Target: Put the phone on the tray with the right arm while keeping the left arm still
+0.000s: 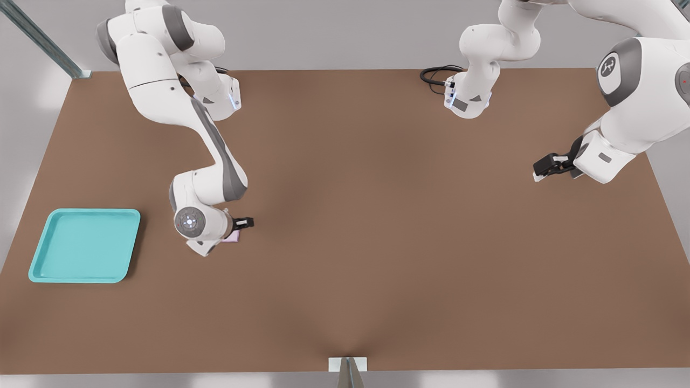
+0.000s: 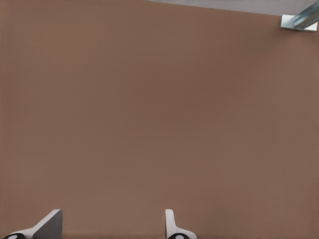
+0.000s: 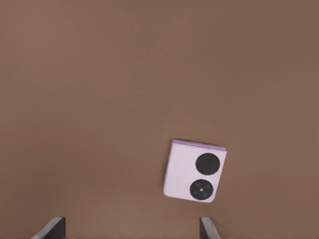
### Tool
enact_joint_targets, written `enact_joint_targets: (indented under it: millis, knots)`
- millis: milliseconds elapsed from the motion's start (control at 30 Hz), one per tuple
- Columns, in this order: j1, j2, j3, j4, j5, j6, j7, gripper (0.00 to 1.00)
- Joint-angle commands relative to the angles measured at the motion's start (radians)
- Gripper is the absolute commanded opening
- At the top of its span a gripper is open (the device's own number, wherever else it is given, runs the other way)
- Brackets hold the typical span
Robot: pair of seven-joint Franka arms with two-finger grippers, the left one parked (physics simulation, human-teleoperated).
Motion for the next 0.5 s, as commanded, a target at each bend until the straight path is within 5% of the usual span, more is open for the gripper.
enact_joint_targets:
  millis: [0, 333, 433, 467]
  knots:
    - [-0.009, 0.001, 0.003, -0.055, 0.002, 0.284, 0.193, 1.00]
    - [-0.072, 0.035, 0.004, -0.115, 0.058, 0.333, 0.234, 1.00]
    - [-0.276, 0.035, 0.168, -0.193, 0.051, 0.419, 0.175, 1.00]
    - [-0.270, 0.035, 0.168, -0.193, 0.045, 0.417, 0.174, 1.00]
